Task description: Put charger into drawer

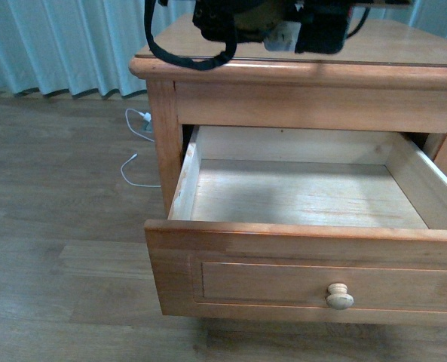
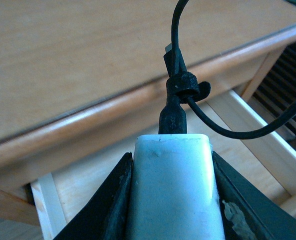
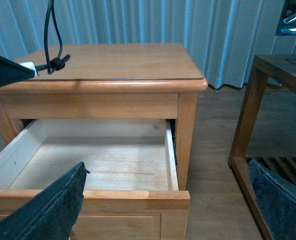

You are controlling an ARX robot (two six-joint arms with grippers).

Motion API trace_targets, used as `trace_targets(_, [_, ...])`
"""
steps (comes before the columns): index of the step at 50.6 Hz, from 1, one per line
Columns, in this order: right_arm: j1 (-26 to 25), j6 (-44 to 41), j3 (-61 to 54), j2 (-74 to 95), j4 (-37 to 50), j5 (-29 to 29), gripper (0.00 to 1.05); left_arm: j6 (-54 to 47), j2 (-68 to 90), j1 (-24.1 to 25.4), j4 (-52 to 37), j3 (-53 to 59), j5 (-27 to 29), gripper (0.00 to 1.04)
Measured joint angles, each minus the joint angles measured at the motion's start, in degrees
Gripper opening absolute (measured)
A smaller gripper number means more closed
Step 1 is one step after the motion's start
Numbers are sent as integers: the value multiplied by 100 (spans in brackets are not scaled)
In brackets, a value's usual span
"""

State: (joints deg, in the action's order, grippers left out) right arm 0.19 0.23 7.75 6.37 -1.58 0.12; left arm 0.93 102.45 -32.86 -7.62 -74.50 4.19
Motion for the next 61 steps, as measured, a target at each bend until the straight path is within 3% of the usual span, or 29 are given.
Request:
trace_targets(17, [0,0,0,0,0,0,97,-20,680,-195,326,138,31,40])
trace_targets(37, [0,0,0,0,0,0,97,308,1832,-160,415,-352,448,40])
trace_targets(56, [0,0,0,0,0,0,97,323,734,140,-114,343,1252,98])
trace_targets(61, [0,0,0,0,0,0,97,275,-39,334,-219,748,1355,98])
